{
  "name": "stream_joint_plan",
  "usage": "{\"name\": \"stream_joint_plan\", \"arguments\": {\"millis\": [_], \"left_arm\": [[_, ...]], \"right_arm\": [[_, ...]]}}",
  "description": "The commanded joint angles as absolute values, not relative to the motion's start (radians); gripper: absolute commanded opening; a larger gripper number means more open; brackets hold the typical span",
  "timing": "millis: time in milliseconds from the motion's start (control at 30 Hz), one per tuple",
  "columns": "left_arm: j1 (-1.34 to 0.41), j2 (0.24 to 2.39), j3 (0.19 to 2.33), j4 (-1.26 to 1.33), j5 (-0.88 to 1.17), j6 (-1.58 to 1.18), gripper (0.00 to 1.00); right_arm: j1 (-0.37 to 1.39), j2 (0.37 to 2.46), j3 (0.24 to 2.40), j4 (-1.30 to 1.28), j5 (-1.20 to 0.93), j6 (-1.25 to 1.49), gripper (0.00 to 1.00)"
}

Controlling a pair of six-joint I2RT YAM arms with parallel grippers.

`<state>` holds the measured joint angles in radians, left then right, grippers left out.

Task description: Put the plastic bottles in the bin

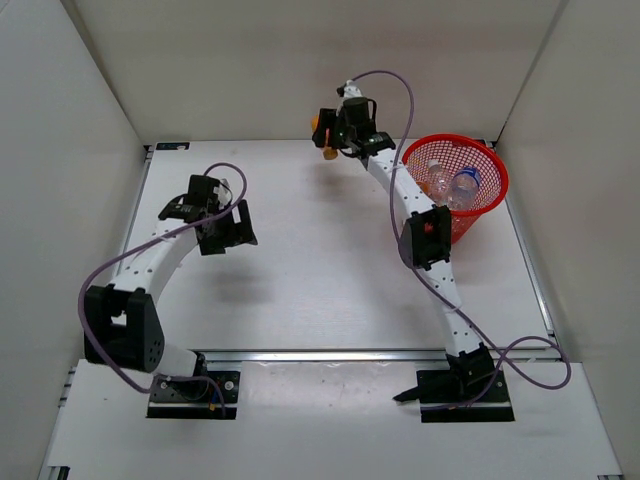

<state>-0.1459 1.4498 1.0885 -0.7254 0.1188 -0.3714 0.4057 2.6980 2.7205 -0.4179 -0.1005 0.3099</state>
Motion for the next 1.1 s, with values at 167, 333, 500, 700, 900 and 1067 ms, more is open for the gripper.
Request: {"name": "stream_joint_plan", "arguments": {"millis": [167,333,500,700,900,1067], "left_arm": [[-0.316,1.152,0.991,-0.762,0.041,-0.414,0.99],[-0.36,0.987,0.861,-0.755,0.054,-0.474,0.99],[-0.4,0.899,0.784,-0.787,0.041,-0.486,0.98],[-0.382,0.874,0.775,-0.808,0.023,-0.486,0.99],[-0.371,0.914,0.811,-0.807,0.018,-0.469,0.98],[-0.362,0.919,0.825,-0.833,0.005,-0.466,0.99]], "right_arm": [[0.4,2.174,2.503,-0.474,-0.195,0.221,0.29],[0.419,1.922,2.262,-0.564,-0.002,0.109,0.28],[0.374,1.711,1.995,-0.56,0.118,0.143,0.28],[0.293,1.474,1.586,-0.407,0.187,0.207,0.28],[0.238,1.443,1.477,-0.422,0.247,0.189,0.35],[0.21,1.44,1.479,-0.439,0.258,0.169,0.69]]}}
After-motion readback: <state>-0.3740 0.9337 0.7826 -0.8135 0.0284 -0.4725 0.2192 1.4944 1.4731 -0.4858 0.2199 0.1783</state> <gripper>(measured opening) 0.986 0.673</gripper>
